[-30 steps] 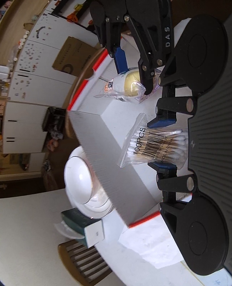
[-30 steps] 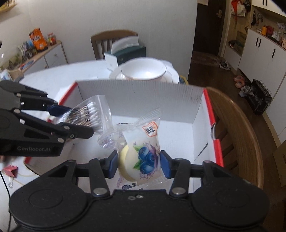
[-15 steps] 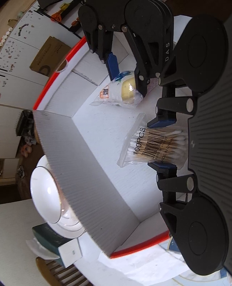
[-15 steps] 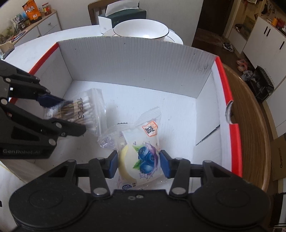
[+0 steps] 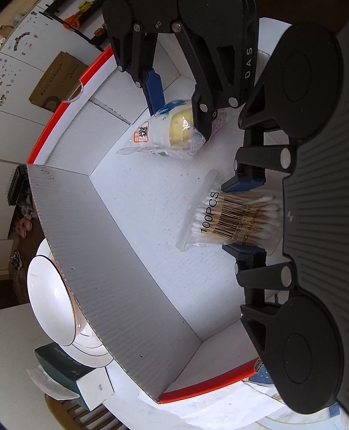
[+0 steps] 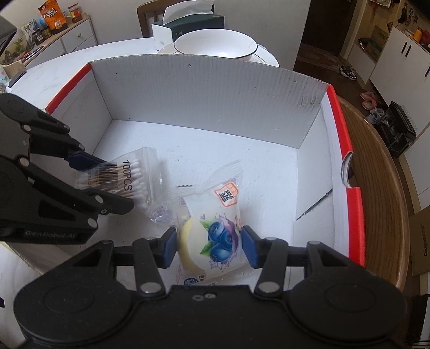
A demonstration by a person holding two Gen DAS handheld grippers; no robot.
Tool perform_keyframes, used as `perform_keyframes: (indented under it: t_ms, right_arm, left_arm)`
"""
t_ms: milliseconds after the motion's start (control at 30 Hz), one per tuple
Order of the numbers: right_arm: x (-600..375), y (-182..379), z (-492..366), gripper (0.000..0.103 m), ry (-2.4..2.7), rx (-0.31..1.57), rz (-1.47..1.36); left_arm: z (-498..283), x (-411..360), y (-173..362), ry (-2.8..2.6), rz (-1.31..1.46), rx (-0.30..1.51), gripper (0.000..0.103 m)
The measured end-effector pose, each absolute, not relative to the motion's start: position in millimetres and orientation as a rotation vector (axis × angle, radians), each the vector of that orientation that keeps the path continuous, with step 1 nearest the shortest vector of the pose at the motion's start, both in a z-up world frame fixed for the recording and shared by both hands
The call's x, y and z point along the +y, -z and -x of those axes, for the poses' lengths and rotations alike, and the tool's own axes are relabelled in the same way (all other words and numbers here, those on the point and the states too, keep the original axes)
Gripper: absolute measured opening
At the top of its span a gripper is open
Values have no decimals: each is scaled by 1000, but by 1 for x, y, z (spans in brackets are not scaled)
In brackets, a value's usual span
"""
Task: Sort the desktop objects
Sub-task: 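Open both tools to drop the bags inside the box, then withdraw both tools from the box back over the table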
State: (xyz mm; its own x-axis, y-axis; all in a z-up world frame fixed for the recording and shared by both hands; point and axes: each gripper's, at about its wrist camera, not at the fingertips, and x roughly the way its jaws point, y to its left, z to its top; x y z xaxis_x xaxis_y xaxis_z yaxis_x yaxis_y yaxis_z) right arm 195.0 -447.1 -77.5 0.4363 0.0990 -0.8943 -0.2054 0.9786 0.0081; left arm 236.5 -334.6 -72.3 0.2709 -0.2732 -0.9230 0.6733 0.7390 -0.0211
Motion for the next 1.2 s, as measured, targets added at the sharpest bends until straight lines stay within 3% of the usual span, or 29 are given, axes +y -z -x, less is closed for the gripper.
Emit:
perform_keyframes:
  t_ms: [67,267,1200]
  right_arm:
    - [-448,78,-194,52,-194,1103,103]
    - [-449,75,-191,63,-199,1086,99]
    - [-426,-23,-123,74,-282,813,-23]
  left_arm:
    - [-236,-334,71,668,-407,1130,40]
    - [-233,-329,63,660,-393,1107,62]
    - [-163,-239,-29,637,-183,834,62]
